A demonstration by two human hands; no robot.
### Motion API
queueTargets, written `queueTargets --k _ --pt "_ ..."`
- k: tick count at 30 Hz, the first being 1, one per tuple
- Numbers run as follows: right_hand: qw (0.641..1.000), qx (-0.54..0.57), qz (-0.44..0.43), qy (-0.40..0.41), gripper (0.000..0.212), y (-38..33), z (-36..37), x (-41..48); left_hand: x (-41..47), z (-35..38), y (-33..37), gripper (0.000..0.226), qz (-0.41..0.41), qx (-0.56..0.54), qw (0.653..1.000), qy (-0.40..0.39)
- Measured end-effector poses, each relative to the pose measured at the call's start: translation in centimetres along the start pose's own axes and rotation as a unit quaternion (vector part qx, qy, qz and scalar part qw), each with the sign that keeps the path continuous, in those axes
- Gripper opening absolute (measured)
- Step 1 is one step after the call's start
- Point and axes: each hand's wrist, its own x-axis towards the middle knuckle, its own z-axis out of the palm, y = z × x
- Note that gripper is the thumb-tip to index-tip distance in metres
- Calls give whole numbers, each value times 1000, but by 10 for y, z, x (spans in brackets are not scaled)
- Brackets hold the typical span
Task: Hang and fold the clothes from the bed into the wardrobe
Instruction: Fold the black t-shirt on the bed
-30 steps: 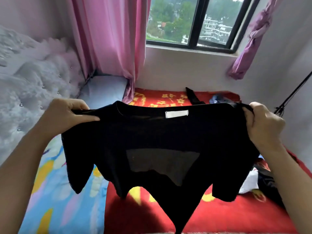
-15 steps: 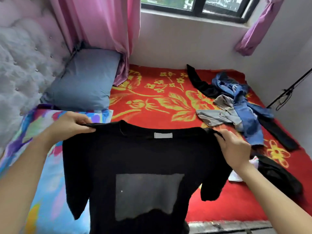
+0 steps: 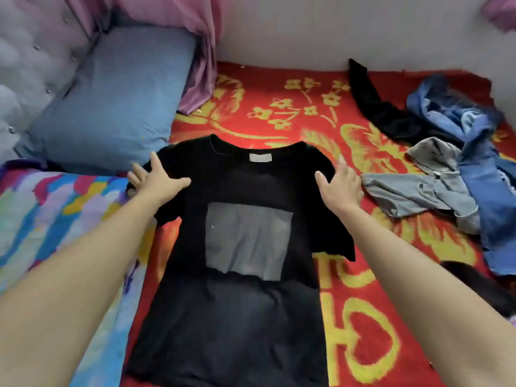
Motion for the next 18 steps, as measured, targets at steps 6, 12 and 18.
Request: queueTargets --k 6,12,18 --pt "968 -71 110 -215 69 124 129 -111 -68 156 -132 97 -98 111 974 -173" --pt "929 -70 250 -265 81 187 180 -225 -127 203 -239 85 -201 117 954 -191" --pt "909 -44 364 -198 46 197 196 -263 -147 209 -286 58 -204 144 954 -167"
